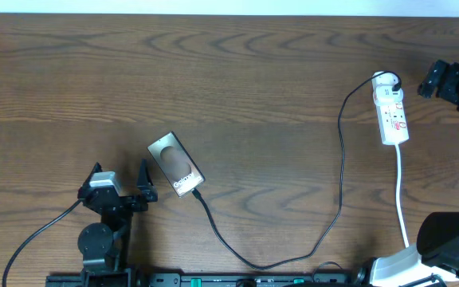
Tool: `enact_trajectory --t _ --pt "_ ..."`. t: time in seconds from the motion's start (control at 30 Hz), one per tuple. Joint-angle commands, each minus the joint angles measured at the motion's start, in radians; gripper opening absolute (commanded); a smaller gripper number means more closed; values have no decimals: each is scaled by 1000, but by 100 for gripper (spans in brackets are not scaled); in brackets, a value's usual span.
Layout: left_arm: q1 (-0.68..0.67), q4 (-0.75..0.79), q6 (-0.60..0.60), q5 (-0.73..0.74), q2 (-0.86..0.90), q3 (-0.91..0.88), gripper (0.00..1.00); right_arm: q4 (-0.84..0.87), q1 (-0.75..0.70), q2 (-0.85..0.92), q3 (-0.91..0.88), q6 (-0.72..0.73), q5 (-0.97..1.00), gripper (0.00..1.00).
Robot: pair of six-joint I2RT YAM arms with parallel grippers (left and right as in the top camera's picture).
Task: Plug charger to phone and switch on socket
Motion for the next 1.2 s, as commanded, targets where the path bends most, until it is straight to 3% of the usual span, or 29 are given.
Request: enact_trajectory --t 0.0,1.17 --pt "-10 -40 61 57 -9 -13 98 -1 2 -8 7 8 5 99" --pt "-9 -35 44 58 -6 -13 98 -1 2 -8 7 8 5 99"
